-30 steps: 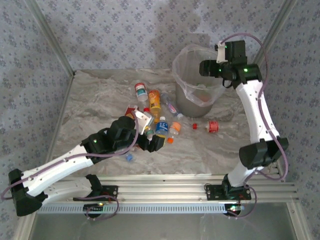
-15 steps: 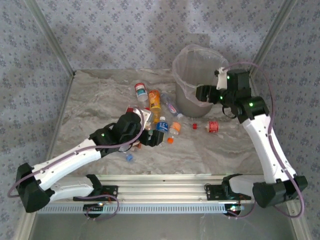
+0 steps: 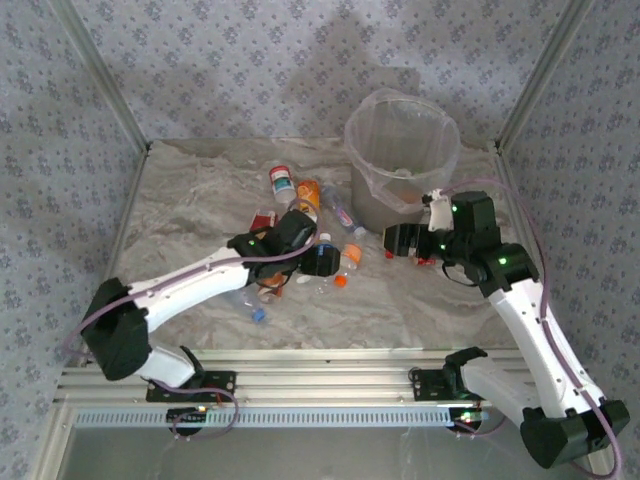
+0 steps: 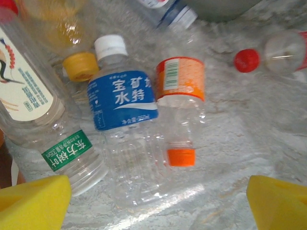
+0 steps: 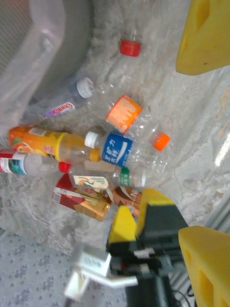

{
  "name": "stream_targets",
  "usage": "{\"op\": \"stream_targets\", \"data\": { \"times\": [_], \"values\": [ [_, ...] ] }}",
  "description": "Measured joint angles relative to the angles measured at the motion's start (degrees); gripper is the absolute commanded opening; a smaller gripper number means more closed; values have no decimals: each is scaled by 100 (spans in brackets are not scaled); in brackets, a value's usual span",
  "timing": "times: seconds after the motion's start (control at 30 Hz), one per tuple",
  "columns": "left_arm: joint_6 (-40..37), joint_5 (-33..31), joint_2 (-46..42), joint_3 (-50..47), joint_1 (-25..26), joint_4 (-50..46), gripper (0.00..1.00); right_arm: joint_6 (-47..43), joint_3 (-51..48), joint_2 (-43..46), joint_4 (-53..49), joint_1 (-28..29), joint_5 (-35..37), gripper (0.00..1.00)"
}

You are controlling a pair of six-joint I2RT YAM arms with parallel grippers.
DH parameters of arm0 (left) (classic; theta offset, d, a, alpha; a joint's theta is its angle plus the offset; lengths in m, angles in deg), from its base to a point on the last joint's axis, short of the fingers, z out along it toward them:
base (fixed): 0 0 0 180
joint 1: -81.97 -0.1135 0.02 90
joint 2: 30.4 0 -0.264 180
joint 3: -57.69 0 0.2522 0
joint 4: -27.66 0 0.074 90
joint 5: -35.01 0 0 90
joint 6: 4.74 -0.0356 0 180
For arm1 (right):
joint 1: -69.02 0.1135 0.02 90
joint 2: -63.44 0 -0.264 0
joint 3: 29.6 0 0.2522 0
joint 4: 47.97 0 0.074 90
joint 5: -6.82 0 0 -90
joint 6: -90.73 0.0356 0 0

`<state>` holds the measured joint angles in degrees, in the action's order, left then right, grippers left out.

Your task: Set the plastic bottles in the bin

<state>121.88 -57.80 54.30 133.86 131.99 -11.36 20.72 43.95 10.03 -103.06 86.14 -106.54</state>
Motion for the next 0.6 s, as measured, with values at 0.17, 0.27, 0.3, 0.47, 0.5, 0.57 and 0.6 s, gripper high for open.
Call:
{"op": "stream_targets", "data": {
  "times": [0.17,0.27,0.3,0.47,0.5,0.57,0.6],
  "values": [
    [221,-4,632,173,-170,-72,93,20,-166,55,4,68,-101,85],
    [273,22,879,245,-216,-133,90,22,-214,61,24,68,-116,85],
    [282,39,955,291,-214,-155,89,22,-229,61,44,68,-116,85],
    [315,70,1325,586,-214,-188,82,44,-291,61,101,68,-114,85],
    [313,85,1377,623,-214,-195,81,44,-297,61,111,68,-114,85],
    [313,83,1482,680,-214,-203,78,59,-315,61,129,66,-114,85],
    [306,85,1521,699,-214,-205,77,61,-323,61,131,68,-114,85]
  ]
}}
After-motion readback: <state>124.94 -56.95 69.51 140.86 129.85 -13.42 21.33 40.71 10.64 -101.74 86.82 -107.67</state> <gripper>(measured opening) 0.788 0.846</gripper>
